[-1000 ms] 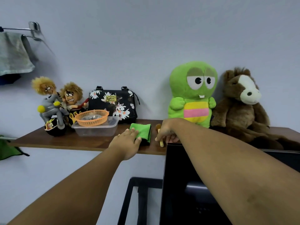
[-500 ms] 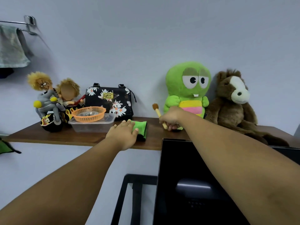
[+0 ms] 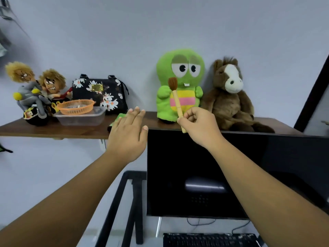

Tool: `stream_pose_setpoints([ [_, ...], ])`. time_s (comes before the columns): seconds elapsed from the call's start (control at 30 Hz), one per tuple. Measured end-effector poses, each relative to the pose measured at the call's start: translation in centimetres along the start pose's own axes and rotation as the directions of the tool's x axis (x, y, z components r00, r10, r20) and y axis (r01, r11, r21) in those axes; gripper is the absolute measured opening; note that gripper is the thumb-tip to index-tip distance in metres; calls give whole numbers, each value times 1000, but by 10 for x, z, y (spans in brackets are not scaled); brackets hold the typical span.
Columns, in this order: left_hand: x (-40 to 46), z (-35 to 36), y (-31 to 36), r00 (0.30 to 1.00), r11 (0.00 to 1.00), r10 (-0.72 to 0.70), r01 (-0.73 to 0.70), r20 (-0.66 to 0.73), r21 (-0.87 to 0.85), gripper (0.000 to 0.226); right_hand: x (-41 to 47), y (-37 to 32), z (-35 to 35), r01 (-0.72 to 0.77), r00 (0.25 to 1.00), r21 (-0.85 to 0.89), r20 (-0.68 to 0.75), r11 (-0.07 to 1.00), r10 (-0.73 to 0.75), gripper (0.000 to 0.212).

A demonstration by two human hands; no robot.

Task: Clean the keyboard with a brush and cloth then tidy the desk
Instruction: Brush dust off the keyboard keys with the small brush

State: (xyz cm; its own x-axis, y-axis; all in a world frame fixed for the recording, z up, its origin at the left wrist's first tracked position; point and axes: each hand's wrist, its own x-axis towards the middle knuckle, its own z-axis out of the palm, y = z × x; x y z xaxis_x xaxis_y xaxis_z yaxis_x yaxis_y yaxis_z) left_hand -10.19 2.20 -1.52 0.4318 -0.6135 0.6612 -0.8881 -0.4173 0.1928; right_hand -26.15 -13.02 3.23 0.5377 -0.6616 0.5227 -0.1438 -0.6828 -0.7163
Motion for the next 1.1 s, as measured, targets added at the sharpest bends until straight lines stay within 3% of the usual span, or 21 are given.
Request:
stream_pose_setpoints([
  [0.33,-118,48,67,997,996,-43,48,65,-75,56,-123,87,-22,-109,987,160,135,981,87,13],
  [0.63,-225,113,88,936,970,-212,237,282,-58,58,-213,184,-10,-362,907,78,258,929,332,12],
  [0.8,-272,146,80,833,948,-284,318,475,9,66,-248,216,2,-503,834,43,285,863,472,10],
  [1.1,-308,180,52,611,905,-355,415,708,95,56,-266,222,35,-518,850,162,212,840,483,15],
])
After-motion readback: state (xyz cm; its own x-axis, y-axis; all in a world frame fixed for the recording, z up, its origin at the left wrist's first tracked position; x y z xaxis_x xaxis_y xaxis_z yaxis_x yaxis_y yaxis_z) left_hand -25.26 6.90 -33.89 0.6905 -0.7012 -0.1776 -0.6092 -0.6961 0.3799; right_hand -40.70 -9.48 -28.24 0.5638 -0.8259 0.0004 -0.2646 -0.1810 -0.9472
